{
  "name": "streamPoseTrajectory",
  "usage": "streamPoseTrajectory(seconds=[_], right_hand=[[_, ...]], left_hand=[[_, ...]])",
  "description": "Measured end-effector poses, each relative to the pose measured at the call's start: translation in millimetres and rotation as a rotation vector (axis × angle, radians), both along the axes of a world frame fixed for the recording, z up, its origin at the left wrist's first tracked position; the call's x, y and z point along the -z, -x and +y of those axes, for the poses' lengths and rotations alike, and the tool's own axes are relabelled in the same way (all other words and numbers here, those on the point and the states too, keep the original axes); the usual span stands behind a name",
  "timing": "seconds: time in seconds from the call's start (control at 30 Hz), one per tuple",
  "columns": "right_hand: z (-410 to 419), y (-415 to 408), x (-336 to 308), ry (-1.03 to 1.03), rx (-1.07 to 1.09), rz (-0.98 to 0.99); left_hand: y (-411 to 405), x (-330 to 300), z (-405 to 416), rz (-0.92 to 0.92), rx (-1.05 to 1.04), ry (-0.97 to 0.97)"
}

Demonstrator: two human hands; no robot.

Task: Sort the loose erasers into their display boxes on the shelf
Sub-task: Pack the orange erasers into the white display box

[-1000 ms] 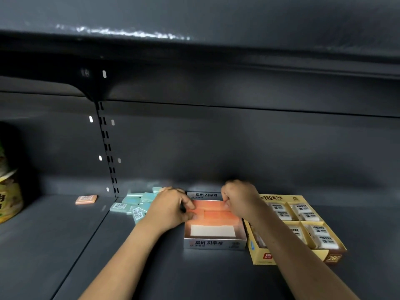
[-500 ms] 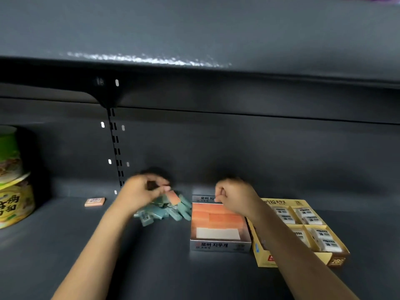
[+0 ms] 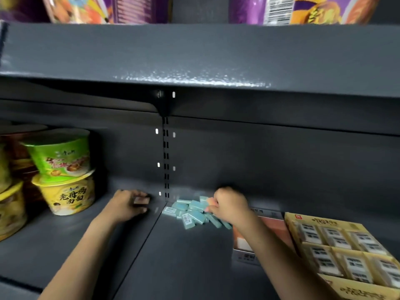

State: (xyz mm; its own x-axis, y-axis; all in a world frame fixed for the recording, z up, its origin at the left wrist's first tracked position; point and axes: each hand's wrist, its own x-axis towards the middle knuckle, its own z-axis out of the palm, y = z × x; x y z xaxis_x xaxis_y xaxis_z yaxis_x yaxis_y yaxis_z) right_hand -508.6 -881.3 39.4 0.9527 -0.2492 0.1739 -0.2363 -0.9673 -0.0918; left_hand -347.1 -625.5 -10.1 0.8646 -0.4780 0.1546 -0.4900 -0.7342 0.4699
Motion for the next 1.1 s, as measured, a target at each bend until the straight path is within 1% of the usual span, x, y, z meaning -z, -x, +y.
streamPoseTrajectory(seconds=[0.07,0.13,0.3,0.37,0.47,0.57,0.63,0.77,0.87,0.97,1.1], right_hand=[[4,-2,0,0.049,0.032,0.0],[7,-4,1,0.078,0.058,0.001],[11,-7,3,0.111,0.066,0.01],[12,-6,5,0.13,0.066,-0.01],[11,-4,6,0.147,0.061,-0.048],[5,5,7,0.123,0.046,-0.099],[-1,15,6,0.094,0.039,-0.155],[-21,41,1,0.047,0.037,-0.237],[-36,59,-2,0.007,0.044,-0.252],[-48,73,-2,-0.004,0.047,-0.285],[-63,95,0,0.026,0.007,-0.282]], left_hand=[[-10,6,1,0.012,0.032,-0.124],[-19,12,0,-0.008,0.036,-0.182],[-27,16,-8,-0.125,-0.014,-0.21],[-27,13,-11,-0.143,-0.029,-0.227],[-27,10,-15,-0.15,-0.056,-0.203],[-24,10,-20,-0.221,-0.096,-0.206],[-21,9,-22,-0.23,-0.111,-0.177],[-8,-2,-24,-0.111,-0.069,-0.094],[17,-23,-41,-0.157,0.038,0.014],[53,-51,-75,-0.194,0.196,0.124],[89,-67,-126,-0.23,0.327,0.185]])
